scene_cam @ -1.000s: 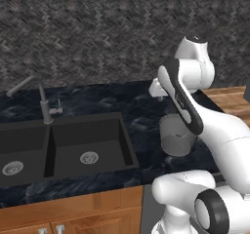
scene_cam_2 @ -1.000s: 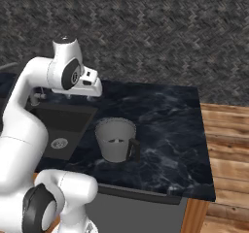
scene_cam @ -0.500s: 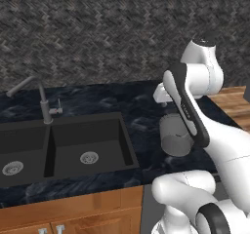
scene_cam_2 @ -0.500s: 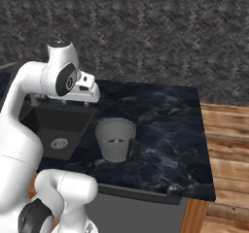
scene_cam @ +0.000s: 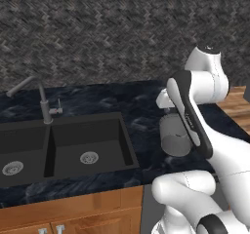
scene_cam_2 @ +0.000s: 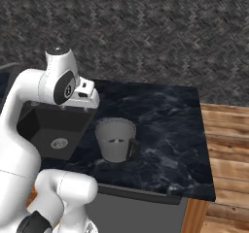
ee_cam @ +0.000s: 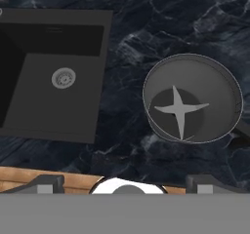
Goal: Turn on the sink faucet and place the jug under the water for a few seconds to fill it up.
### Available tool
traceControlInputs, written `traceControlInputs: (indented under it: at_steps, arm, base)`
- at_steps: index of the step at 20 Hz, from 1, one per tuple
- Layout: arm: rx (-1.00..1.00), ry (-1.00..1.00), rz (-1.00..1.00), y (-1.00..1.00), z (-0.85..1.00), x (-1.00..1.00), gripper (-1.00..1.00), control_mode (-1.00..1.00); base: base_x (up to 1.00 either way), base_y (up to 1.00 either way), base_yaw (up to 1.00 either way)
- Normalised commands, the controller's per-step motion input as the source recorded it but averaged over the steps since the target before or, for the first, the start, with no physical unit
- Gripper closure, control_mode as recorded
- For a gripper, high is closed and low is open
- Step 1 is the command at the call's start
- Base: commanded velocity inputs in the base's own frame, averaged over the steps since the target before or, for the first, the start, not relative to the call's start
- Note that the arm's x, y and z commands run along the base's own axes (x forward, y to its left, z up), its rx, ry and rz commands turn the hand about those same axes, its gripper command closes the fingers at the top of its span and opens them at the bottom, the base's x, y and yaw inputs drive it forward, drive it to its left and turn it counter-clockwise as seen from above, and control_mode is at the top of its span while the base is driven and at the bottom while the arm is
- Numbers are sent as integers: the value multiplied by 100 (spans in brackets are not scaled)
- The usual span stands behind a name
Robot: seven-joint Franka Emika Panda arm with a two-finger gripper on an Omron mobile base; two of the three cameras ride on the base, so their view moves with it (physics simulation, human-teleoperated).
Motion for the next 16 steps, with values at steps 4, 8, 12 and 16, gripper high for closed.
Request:
traceControlInputs:
  at_steps: [4, 8, 12, 16]
  arm:
    - [0, 0, 0, 0, 0, 0, -100, -100]
    - [0, 0, 0, 0, 0, -1, -100, -100]
    - [0, 0, 0, 0, -6, -13, -100, 100]
    - [0, 0, 0, 0, 0, 0, -100, 100]
  base:
    - [0, 0, 0]
    - [0, 0, 0]
    - [-7, 0, 0]
    - [-34, 9, 0]
